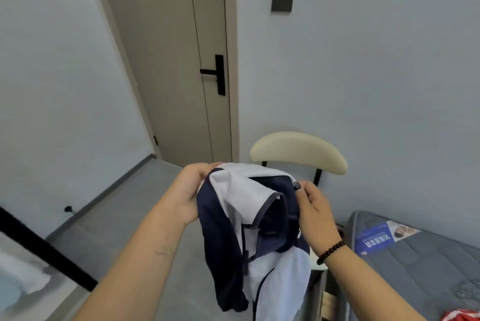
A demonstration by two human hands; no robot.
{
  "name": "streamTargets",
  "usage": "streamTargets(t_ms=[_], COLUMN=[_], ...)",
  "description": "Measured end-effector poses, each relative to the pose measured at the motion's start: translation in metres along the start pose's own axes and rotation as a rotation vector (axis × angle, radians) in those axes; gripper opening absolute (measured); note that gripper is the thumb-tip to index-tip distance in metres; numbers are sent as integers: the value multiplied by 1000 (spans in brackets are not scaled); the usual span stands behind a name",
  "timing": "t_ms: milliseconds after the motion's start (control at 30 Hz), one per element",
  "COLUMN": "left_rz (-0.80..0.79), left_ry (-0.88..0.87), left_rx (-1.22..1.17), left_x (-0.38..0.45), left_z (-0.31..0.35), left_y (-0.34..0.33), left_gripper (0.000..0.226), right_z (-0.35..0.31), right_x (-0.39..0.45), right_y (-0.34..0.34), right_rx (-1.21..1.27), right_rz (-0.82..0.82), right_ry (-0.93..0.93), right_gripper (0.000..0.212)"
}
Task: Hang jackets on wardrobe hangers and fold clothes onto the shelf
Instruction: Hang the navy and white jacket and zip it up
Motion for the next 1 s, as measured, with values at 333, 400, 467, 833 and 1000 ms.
streamTargets(t_ms=[333, 400, 467, 833, 1000], left_rz=[33, 7, 76, 378, 547], left_ry=[-205, -293, -392, -527, -489], left_rx=[707, 615, 565, 779, 667], left_x=[-108, -128, -140, -191, -206], left_z=[13, 7, 1, -13, -1], left_y=[117, 133, 155, 270, 297], left_gripper=[49, 48, 47, 35, 23], right_z=[-87, -95, -100, -123, -128], right_x=[-35, -48, -61, -112, -106], right_y=[-178, -214, -248, -368, -389], right_rx=[64, -7, 8, 20, -49], right_rz=[-306, -383, -447, -714, -775], right_ry=[-40, -29, -45, -76, 7], right_gripper=[30, 24, 20, 17, 20])
Point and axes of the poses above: each hand's wrist, its own x-axis towards the middle knuckle, its own y-axis out of the back of the hand, z = x × y, the point moved 3 cm from there along x, towards the middle knuckle, and after that the axes turned 6 degrees about -y, right-handed, at the moved point
